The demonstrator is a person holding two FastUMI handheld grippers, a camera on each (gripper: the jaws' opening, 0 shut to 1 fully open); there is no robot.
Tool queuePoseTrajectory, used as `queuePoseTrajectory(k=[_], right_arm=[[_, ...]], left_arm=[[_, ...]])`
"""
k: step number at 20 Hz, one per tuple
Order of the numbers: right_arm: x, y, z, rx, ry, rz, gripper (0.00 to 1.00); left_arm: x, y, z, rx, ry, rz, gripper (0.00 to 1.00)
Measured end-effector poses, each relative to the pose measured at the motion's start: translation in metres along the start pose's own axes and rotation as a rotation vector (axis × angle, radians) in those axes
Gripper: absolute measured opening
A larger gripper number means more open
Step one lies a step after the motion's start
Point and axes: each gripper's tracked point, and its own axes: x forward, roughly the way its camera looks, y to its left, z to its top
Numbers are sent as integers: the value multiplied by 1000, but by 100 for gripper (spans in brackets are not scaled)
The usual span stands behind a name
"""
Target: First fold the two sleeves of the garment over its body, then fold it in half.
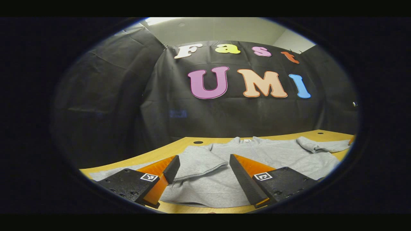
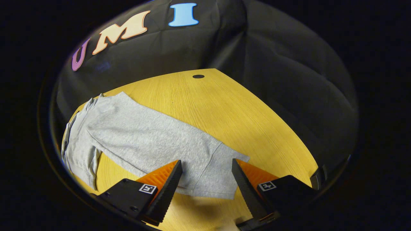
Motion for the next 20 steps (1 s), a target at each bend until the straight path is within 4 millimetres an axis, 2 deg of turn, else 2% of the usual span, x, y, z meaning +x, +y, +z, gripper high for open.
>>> queuePoseTrajectory(k=[2,3,4,5,6,7,8,9,12,13,14,17,20], right_arm=[[0,6,-1,-11,-7,22,92],[0,10,-1,-25,-14,34,85],[0,15,-2,-38,-19,44,77],[0,17,-1,-46,-23,42,63],[-1,20,-1,-50,-23,45,59],[-1,20,-2,-46,-19,46,49],[-2,23,-2,-37,-13,54,47],[-4,26,-3,-28,-6,66,40],[-7,30,-3,-1,-4,94,9],[-8,31,-6,27,5,103,10],[-9,32,-5,51,8,110,4],[-13,37,-8,63,8,119,3],[-26,57,5,70,-26,152,3]], left_arm=[[0,0,1,0,0,0,93],[0,0,1,0,0,0,93],[0,0,0,0,0,0,92],[0,0,0,0,0,0,93],[0,0,0,0,0,0,93],[0,0,0,0,0,0,93],[0,0,0,0,0,0,92],[0,0,0,0,0,0,93],[0,0,0,0,0,0,93],[0,0,0,0,0,0,93],[0,0,0,0,0,0,93],[0,1,0,0,0,0,93],[0,0,0,0,0,0,92]])
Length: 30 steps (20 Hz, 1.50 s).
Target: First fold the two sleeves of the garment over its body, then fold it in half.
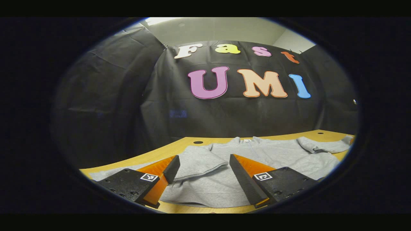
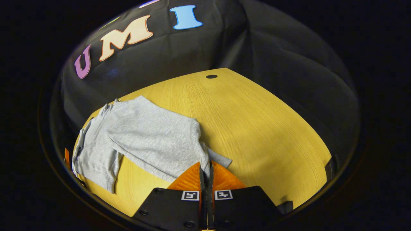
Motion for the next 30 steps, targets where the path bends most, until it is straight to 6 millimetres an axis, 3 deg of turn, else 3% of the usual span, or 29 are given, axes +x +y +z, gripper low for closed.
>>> queuePoseTrajectory(k=[6,8,10,17,24,27,30], right_arm=[[-29,69,51,-88,-102,95,3],[-41,105,71,-116,-131,152,0],[-46,145,87,-133,-155,219,3],[-57,272,117,-239,-221,389,3],[-48,391,118,-298,-216,524,3],[-38,451,110,-286,-177,606,2],[-24,494,96,-300,-157,654,3]], left_arm=[[0,1,0,0,0,0,92],[-1,1,-1,-1,1,0,92],[0,0,0,-1,1,0,92],[-1,0,0,-2,1,0,92],[0,1,0,-2,1,0,92],[0,1,0,-2,1,0,92],[0,0,0,-3,0,-1,92]])
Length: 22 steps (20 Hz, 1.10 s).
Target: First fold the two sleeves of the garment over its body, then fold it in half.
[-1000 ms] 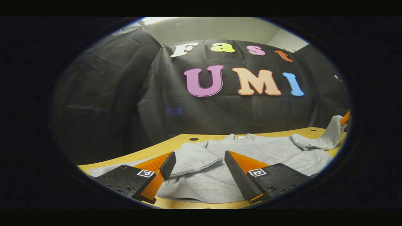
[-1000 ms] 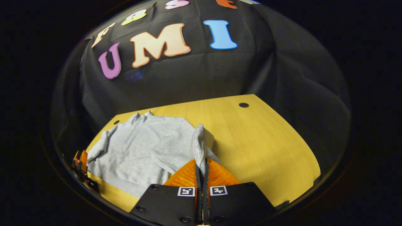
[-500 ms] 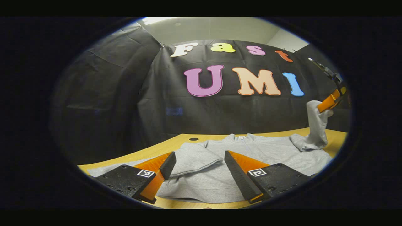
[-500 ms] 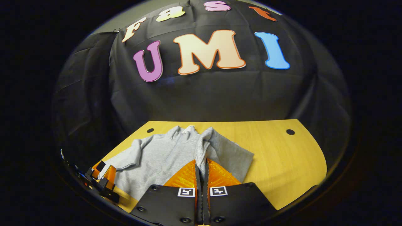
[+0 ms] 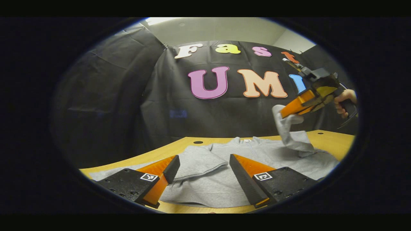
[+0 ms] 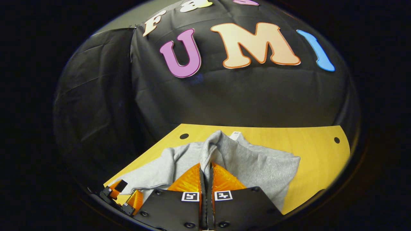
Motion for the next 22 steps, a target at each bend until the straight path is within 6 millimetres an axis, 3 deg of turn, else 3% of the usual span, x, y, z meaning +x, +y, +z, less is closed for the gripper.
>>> queuePoseTrajectory(k=[3,7,10,12,16,18,21,22], right_arm=[[37,30,-5,23,-1,49,3],[92,64,-34,-13,56,74,3],[127,78,-61,-11,102,75,2],[145,75,-72,-14,124,58,3],[160,74,-95,25,193,59,3],[165,76,-102,65,214,82,8],[162,87,-101,97,210,129,23],[158,92,-99,97,204,143,42]], left_arm=[[0,0,0,1,1,0,92],[1,-1,1,0,0,-2,92],[0,-1,-1,0,1,-2,92],[0,-1,-1,0,1,-2,92],[1,-1,-1,0,0,-2,92],[1,-1,0,1,-1,-2,92],[1,-1,0,1,-1,-2,92],[1,-1,0,1,-1,-2,92]])
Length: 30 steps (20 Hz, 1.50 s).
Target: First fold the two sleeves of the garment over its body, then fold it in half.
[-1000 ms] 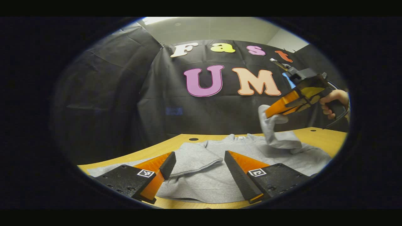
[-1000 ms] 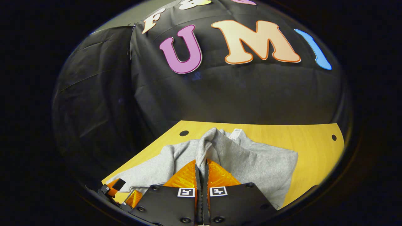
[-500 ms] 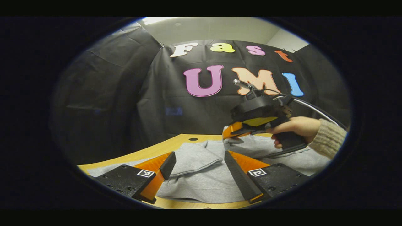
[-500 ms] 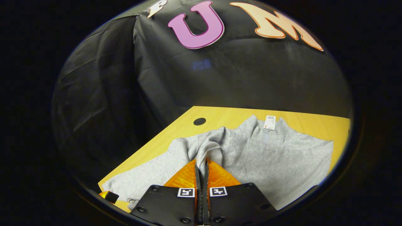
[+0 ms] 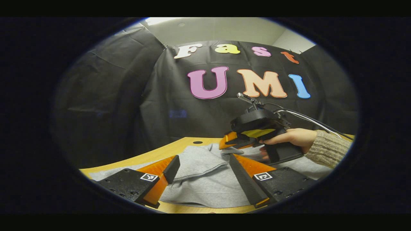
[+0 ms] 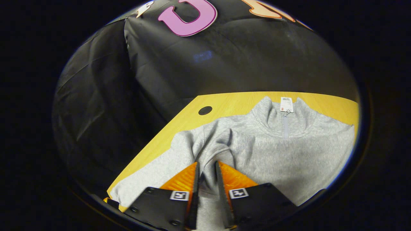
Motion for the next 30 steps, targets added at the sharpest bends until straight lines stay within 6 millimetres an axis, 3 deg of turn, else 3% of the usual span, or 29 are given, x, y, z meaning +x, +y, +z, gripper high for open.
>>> queuePoseTrajectory(k=[3,8,13,19,24,26,30], right_arm=[[-6,2,7,-64,-33,2,99],[-46,2,26,-109,-126,17,98],[-132,-44,31,-130,-243,-59,98],[-227,-125,-9,-77,-316,-197,98],[-290,-170,-43,-33,-405,-301,97],[-309,-187,-50,-36,-454,-346,98],[-334,-215,-59,-64,-531,-437,98]], left_arm=[[0,0,0,0,0,0,92],[-1,0,0,0,1,0,92],[-1,0,0,0,1,0,92],[0,0,0,0,2,0,92],[0,-4,2,1,-2,-21,93],[-1,-1,6,15,-13,-27,94],[-8,32,25,124,21,-24,92]])
